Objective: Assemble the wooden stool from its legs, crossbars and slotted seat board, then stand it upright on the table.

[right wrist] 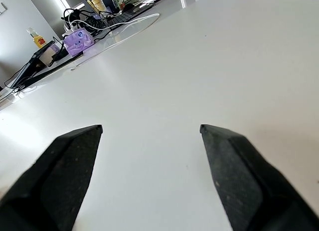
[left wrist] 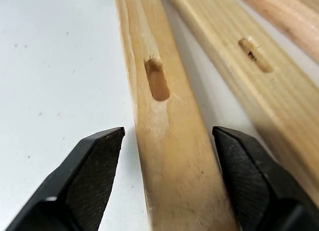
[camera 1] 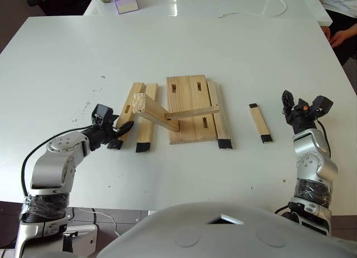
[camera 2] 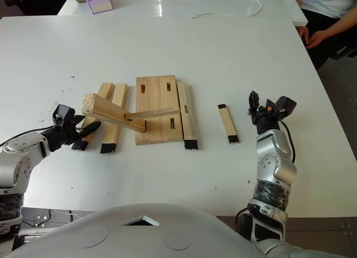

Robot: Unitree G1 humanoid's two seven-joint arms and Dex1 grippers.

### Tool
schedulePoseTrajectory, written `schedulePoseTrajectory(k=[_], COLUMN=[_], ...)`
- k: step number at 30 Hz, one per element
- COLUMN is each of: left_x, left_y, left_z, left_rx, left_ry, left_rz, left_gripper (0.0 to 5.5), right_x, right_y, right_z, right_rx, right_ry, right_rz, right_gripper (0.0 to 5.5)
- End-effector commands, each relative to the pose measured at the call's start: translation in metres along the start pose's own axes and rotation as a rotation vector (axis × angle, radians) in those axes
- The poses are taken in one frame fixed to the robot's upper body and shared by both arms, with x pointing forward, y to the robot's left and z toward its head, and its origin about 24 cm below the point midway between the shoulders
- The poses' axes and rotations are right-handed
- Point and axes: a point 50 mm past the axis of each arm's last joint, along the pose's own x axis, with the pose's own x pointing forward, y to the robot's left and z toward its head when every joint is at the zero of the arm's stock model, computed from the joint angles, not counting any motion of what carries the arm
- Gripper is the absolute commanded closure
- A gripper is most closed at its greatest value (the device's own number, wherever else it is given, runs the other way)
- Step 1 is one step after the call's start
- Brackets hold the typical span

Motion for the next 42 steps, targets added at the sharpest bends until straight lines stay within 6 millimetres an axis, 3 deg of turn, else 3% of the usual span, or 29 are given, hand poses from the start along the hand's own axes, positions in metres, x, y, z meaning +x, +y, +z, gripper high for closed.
schedulePoseTrajectory(k=[1, 7, 11, 14, 17, 19, 22, 24, 27, 29, 31, 34, 37, 40, 42], left_x=[-0.008, -0.021, -0.024, -0.021, -0.015, -0.008, -0.006, -0.022, -0.051, -0.066, -0.077, -0.080, -0.086, -0.085, -0.080], left_y=[-0.002, 0.007, 0.013, 0.012, 0.015, 0.025, 0.037, 0.036, 0.010, -0.022, -0.047, -0.070, -0.079, -0.084, -0.085], left_z=[-0.019, -0.015, -0.008, -0.004, 0.009, 0.030, 0.098, 0.141, 0.190, 0.214, 0.230, 0.232, 0.231, 0.228, 0.222], left_rx=[0.002, 0.052, 0.100, 0.112, 0.058, -0.003, -0.108, -0.182, -0.240, -0.194, -0.119, -0.015, 0.069, 0.182, 0.255], left_ry=[0.151, 0.267, 0.325, 0.326, 0.244, 0.123, -0.205, -0.457, -0.839, -1.006, -1.091, -1.089, -1.034, -0.913, -0.818], left_rz=[0.018, 0.009, -0.029, -0.063, -0.043, 0.017, 0.085, 0.090, -0.088, -0.280, -0.460, -0.668, -0.843, -0.974, -1.026], left_gripper=[2.22, 2.22, 2.78, 3.22, 3.43, 3.43, 3.44, 3.45, 3.45, 3.45, 3.46, 3.46, 3.46, 3.46, 3.46], right_x=[-0.007, -0.034, -0.046, -0.045, -0.029, -0.013, 0.013, 0.032, 0.049, 0.053, 0.055, 0.048, 0.011, -0.021, -0.030], right_y=[0.001, 0.002, 0.010, 0.011, 0.010, 0.013, 0.020, 0.038, 0.090, 0.118, 0.143, 0.182, 0.213, 0.211, 0.205], right_z=[-0.006, -0.025, -0.032, -0.028, -0.009, 0.009, 0.047, 0.081, 0.122, 0.131, 0.134, 0.149, 0.180, 0.193, 0.197], right_rx=[0.016, 0.062, 0.099, 0.080, -0.059, -0.184, -0.364, -0.397, -0.533, -0.615, -0.543, -0.246, -0.080, -0.097, -0.106], right_ry=[0.002, 0.009, -0.003, -0.004, -0.031, -0.048, -0.105, -0.190, -0.376, -0.400, -0.336, -0.257, -0.222, -0.151, -0.080], right_rz=[-0.019, -0.078, -0.106, -0.122, -0.151, -0.140, -0.133, -0.078, 0.154, 0.311, 0.494, 0.821, 1.291, 1.605, 1.715], right_gripper=[1.88, 1.88, 1.88, 1.88, 1.88, 1.88, 1.88, 1.88, 1.88, 1.88, 1.88, 1.88, 1.68, 1.17, 0.94])
